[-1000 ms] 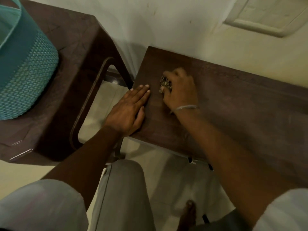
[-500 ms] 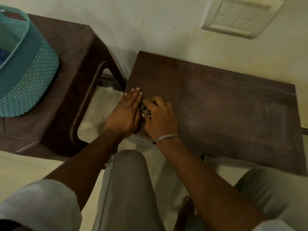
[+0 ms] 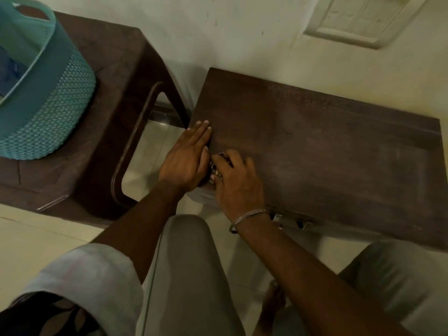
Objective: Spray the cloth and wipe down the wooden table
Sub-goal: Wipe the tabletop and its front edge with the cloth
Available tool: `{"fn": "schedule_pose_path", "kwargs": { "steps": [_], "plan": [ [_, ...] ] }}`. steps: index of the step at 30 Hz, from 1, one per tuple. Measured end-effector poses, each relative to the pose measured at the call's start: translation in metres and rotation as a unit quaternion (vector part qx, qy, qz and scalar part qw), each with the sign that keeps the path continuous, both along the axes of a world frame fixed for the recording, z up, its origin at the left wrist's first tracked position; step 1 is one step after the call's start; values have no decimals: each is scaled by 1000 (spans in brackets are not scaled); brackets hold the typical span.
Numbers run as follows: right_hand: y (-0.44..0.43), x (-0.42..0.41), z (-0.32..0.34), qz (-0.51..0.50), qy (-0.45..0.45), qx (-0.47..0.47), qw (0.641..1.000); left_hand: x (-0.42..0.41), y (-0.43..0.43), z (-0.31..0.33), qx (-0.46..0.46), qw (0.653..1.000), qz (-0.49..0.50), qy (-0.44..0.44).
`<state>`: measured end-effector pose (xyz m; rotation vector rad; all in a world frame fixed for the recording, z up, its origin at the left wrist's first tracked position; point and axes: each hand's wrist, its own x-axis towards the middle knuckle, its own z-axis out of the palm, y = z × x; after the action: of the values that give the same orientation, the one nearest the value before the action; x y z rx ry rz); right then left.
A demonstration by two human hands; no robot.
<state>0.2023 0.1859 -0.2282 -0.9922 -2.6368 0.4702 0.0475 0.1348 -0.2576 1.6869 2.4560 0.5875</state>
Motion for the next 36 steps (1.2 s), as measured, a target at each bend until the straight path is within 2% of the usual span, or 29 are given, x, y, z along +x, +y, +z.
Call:
{"fn": "schedule_pose_path", "kwargs": {
  "steps": [4,8,13,17,22,29,36],
  "plan": [
    [18,-6,1,35,-4,11,999,3,0,1,12,1000,-9,-6],
    [36,-27,9,-28,-27,-8,999,4,-2,3,9,1000,-8,-5],
    [4,11,3,-25,-37,11,999,7,0,6,-11,1000,-9,-4],
    [7,21,4,-26,-27,-14,999,7,-1,8,-51,998,-25,36],
    [31,4,9,-65,-20,-29,997,22,9,14,-106,988,-96,55],
    [18,36,1,-92,-15,-14,996,44,34,9,-110,990,-72,51],
    [41,18,9,-150,-18,-32,988,49,37,9,-107,991,-65,55]
  ]
}}
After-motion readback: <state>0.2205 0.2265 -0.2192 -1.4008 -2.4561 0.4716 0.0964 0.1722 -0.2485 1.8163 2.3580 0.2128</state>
